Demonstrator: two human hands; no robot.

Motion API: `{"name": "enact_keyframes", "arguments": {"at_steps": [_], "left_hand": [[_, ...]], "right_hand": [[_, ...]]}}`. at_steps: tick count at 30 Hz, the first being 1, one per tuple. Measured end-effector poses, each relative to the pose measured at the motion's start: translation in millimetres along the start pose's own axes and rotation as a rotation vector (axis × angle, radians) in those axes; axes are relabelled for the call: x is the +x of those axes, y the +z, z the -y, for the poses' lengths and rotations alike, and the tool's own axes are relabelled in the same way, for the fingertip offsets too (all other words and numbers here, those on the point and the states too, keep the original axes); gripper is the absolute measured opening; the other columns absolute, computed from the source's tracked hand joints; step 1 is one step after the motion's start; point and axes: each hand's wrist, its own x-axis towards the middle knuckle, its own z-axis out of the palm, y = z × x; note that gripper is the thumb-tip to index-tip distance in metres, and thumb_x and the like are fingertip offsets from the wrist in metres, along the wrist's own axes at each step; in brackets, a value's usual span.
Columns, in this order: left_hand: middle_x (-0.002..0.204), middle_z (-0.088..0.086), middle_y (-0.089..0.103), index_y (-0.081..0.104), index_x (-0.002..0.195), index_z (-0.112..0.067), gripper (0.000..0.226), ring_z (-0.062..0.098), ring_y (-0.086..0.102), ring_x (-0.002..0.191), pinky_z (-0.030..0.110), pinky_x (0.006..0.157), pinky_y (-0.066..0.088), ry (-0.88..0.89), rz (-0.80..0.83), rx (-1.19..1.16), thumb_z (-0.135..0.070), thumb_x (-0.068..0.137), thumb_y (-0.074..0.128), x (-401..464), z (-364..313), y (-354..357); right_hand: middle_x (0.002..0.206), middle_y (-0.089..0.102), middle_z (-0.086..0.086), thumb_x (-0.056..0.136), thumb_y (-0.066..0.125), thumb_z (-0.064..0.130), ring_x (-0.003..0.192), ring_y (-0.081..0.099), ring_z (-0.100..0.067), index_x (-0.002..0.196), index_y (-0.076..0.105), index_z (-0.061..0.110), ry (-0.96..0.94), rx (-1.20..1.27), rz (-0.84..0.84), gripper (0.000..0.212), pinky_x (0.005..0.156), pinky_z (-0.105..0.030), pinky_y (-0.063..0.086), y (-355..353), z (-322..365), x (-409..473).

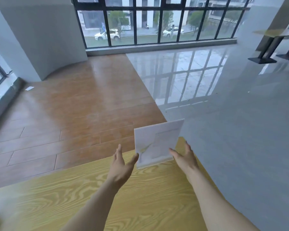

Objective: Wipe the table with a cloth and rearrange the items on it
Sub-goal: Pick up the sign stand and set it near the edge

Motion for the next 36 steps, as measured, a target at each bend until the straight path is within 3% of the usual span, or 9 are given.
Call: {"name": "enact_keyframes", "arguments": {"at_steps": [3,6,10,16,19,23,29,34,36], "left_hand": [[0.17,-0.006,0.005,0.001,0.159,-0.037,0.088,0.019,0.01,0.156,0.05,0.123,0.019,-0.059,0.054,-0.259,-0.057,0.093,0.055,20.0,-18.4,16.6],[0.168,-0.008,0.017,0.005,0.16,-0.037,0.075,0.02,0.022,0.152,0.04,0.113,0.027,-0.045,0.111,-0.393,-0.037,0.101,0.051,27.3,-33.1,28.9],[0.16,-0.009,0.032,0.019,0.157,-0.038,0.069,0.017,0.03,0.147,0.034,0.104,0.025,-0.019,0.108,-0.468,-0.016,0.099,0.05,28.7,-37.1,34.3],[0.16,-0.011,0.03,0.026,0.156,-0.041,0.066,0.007,0.034,0.128,0.034,0.1,0.026,0.008,0.123,-0.454,-0.016,0.099,0.049,22.1,-31.5,26.0],[0.159,-0.012,0.031,0.023,0.156,-0.041,0.066,0.008,0.035,0.127,0.034,0.101,0.025,0.012,0.155,-0.46,-0.02,0.1,0.05,18.2,-31.9,21.9],[0.164,-0.013,0.026,0.019,0.157,-0.044,0.074,0.014,0.029,0.147,0.034,0.105,0.023,0.004,0.135,-0.518,-0.018,0.096,0.053,19.0,-27.2,21.5],[0.164,-0.016,0.022,0.017,0.157,-0.047,0.078,0.011,0.026,0.149,0.033,0.106,0.024,0.02,0.037,-0.583,-0.019,0.095,0.056,-11.8,-8.9,-3.6],[0.16,-0.018,0.027,0.021,0.154,-0.05,0.078,0.008,0.027,0.147,0.038,0.113,0.028,0.038,-0.123,-0.561,-0.022,0.093,0.06,-59.2,26.4,-64.9],[0.16,-0.019,0.029,0.025,0.153,-0.052,0.078,0.009,0.027,0.148,0.043,0.118,0.029,0.04,-0.192,-0.549,-0.022,0.091,0.062,-85.4,48.3,-95.0]], "right_hand": [[0.171,0.02,0.003,0.087,0.077,0.034,0.154,0.026,-0.024,0.163,0.015,0.031,0.021,0.116,-0.016,0.098,0.12,-0.044,0.029,-7.9,4.8,25.3],[0.17,0.02,0.007,0.09,0.074,0.021,0.154,0.026,-0.021,0.163,0.016,0.034,0.015,0.179,0.002,0.094,0.118,-0.041,0.029,-7.9,9.8,40.8],[0.162,0.037,0.002,0.092,0.068,0.006,0.139,0.04,-0.014,0.159,0.027,0.028,-0.015,0.233,0.066,0.082,0.102,-0.031,0.032,1.3,13.4,46.3],[0.155,0.038,0.01,0.092,0.069,0.01,0.146,0.035,-0.017,0.161,0.016,0.033,-0.029,0.277,0.028,0.09,0.105,-0.034,0.03,4.9,21.0,42.9],[0.143,0.055,0.008,0.09,0.066,0.005,0.136,0.049,-0.02,0.152,0.039,0.03,-0.062,0.25,0.035,0.072,0.092,-0.028,0.04,2.4,30.7,45.7],[0.124,0.065,0.006,0.091,0.06,-0.001,0.119,0.059,-0.015,0.143,0.047,0.027,-0.076,0.255,0.031,0.06,0.076,-0.019,0.042,5.4,31.9,32.6],[0.123,0.067,0.013,0.092,0.057,0.002,0.121,0.06,-0.015,0.14,0.053,0.033,-0.112,0.218,0.044,0.057,0.088,-0.032,0.048,28.1,29.0,-7.4],[0.112,0.067,0.022,0.093,0.058,0.006,0.113,0.063,-0.012,0.109,0.063,0.048,-0.155,0.2,0.067,0.046,0.1,-0.045,0.054,75.0,45.9,-64.7],[0.115,0.067,0.02,0.093,0.059,0.008,0.109,0.065,-0.01,0.116,0.065,0.043,-0.168,0.198,0.093,0.043,0.102,-0.047,0.055,100.7,51.8,-92.5]]}}
